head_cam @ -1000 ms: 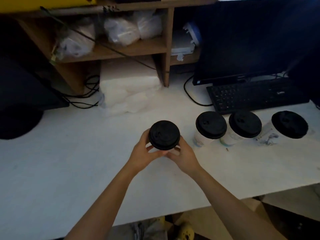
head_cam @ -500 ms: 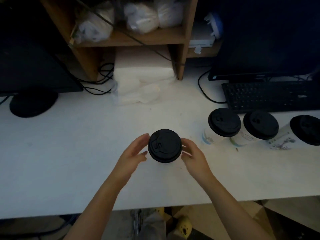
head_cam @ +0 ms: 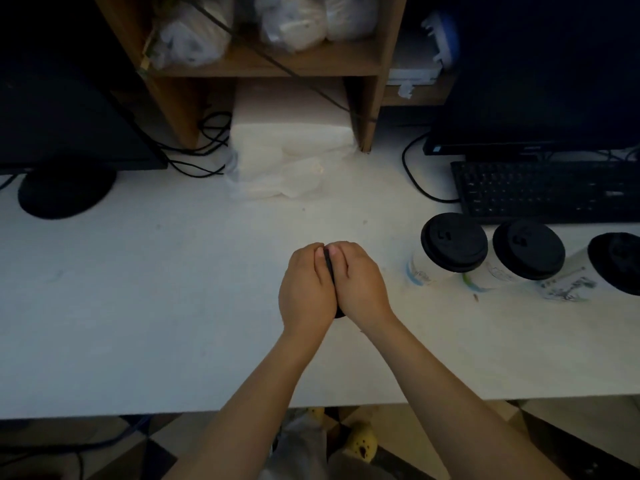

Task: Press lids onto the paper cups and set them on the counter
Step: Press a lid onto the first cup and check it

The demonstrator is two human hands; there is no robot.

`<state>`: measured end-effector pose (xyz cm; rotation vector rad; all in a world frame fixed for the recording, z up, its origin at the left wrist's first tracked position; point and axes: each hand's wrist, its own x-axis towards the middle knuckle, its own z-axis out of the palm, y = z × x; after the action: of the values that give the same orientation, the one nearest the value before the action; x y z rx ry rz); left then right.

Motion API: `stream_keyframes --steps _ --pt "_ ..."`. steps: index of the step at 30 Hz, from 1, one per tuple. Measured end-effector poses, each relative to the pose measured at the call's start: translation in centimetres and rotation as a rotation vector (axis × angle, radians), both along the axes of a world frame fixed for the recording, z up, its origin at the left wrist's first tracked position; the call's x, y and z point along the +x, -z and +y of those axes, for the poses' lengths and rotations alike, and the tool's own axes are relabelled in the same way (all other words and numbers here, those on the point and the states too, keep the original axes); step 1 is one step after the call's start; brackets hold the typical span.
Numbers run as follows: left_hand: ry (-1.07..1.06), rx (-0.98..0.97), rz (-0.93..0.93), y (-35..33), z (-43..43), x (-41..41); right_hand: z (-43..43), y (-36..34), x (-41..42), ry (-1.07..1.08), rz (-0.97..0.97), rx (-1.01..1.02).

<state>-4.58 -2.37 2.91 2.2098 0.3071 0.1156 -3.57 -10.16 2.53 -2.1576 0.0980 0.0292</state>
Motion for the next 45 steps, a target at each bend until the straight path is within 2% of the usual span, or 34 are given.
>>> stream_keyframes --steps 4,8,11,14,17,19,21,23,25,28,30,32,40,42,45 --pt "0.004 0.028 -0.003 0.2 0.0 0.2 0.1 -0.1 0.0 0.011 -0.012 0.006" --pt "0.094 0.028 -0.012 0.0 0.5 0.4 0.0 -0.6 0.0 -0.003 0.016 0.032" --pt "0.263 0.006 0.006 0.0 1.7 1.3 -0.7 -1.0 -0.4 -0.013 0.107 0.11" --pt "0.51 -0.108 0.092 -0.5 3.7 3.0 -1.8 -1.0 -2.2 -0.029 0.199 0.186" --pt "0.641 0.036 0.146 -1.1 4.6 4.6 -1.2 -0.4 -4.8 0.036 0.175 0.151" --pt "0.625 0.188 0.112 -1.8 4.5 5.2 -0.3 -0.1 -6.1 0.109 0.146 0.131" --pt "0.529 0.259 0.016 -2.3 4.2 5.1 -0.1 -0.2 -6.3 0.148 0.171 0.146" --pt "0.344 0.208 -0.079 -2.4 4.1 4.1 -0.6 -0.7 -5.3 0.151 0.188 0.129" --pt "0.2 0.167 -0.094 -2.0 4.0 2.4 -1.1 -1.4 -3.7 0.131 0.13 0.055" --pt "0.169 0.15 0.013 -0.9 3.1 0.3 -0.9 -2.1 -1.1 -0.023 0.094 -0.051" --pt "0.13 0.032 0.051 -0.5 2.2 -0.4 -0.5 -1.8 -0.3 -0.121 0.136 -0.022" --pt "0.096 -0.023 0.03 -0.1 1.8 -0.3 -0.3 -1.1 -0.3 -0.123 0.159 0.061" --pt "0.161 0.045 -0.009 0.5 2.1 0.1 -0.2 -0.1 -0.2 -0.094 0.108 0.153" --pt "0.26 0.007 0.023 0.0 2.7 0.6 -0.1 -0.3 -0.7 -0.041 0.105 0.21" --pt "0.537 -0.104 0.172 -1.3 3.5 1.7 -0.5 -0.2 -2.8 0.031 0.106 0.264"
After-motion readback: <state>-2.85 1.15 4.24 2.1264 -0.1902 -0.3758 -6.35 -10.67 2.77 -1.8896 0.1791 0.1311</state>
